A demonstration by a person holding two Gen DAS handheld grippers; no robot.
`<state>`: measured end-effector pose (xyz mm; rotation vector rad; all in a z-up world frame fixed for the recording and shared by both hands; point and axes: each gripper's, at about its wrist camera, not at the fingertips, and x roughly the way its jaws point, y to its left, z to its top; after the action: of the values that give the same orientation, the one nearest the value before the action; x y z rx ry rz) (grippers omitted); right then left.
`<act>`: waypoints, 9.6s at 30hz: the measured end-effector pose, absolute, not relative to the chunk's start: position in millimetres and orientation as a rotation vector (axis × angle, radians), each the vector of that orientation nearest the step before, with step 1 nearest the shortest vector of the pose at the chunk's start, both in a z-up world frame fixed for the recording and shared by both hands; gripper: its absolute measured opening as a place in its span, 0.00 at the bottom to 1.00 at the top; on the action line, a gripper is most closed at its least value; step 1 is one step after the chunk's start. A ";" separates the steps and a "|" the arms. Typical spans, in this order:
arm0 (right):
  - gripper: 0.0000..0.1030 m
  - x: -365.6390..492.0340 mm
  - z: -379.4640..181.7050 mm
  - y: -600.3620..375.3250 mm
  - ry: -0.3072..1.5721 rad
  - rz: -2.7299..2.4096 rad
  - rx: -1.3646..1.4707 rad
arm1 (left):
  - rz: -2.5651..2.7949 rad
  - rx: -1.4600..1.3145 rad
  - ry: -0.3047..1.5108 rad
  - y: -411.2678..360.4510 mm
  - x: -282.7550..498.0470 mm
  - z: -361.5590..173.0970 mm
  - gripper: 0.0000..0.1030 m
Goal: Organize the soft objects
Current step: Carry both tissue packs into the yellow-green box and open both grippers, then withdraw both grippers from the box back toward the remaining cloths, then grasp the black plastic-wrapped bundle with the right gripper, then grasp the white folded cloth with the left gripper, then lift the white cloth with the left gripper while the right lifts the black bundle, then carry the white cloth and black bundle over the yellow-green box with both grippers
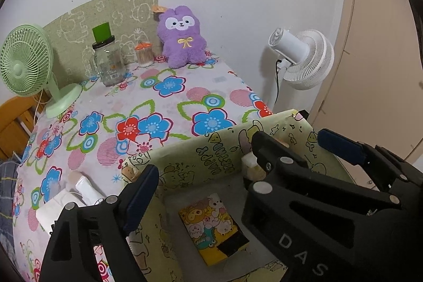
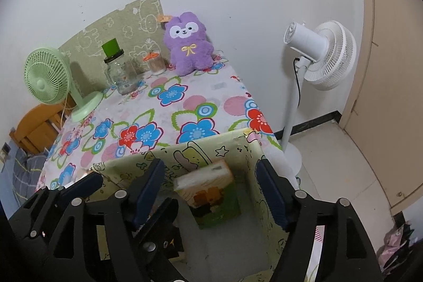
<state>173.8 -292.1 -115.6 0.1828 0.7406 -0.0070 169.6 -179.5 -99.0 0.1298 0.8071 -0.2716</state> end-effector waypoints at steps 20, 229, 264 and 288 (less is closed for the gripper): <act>0.86 136.5 -83.3 -264.6 0.651 -0.013 0.149 | -0.251 0.118 0.709 -151.1 136.9 -67.2 0.90; 0.31 135.2 -68.9 -66.2 0.660 0.277 0.003 | -0.011 -0.013 0.657 34.8 122.6 -58.1 0.53; 0.31 121.3 -47.7 -160.3 0.604 0.199 0.042 | -0.103 0.043 0.614 -60.6 118.2 -40.4 0.53; 0.31 119.2 -65.6 -239.2 0.629 0.071 0.079 | -0.240 0.104 0.650 -138.2 126.0 -57.9 0.53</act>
<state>119.2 -239.2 -65.6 0.0792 0.6292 0.0712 126.0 -138.2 -57.9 0.1037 0.6502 -0.2399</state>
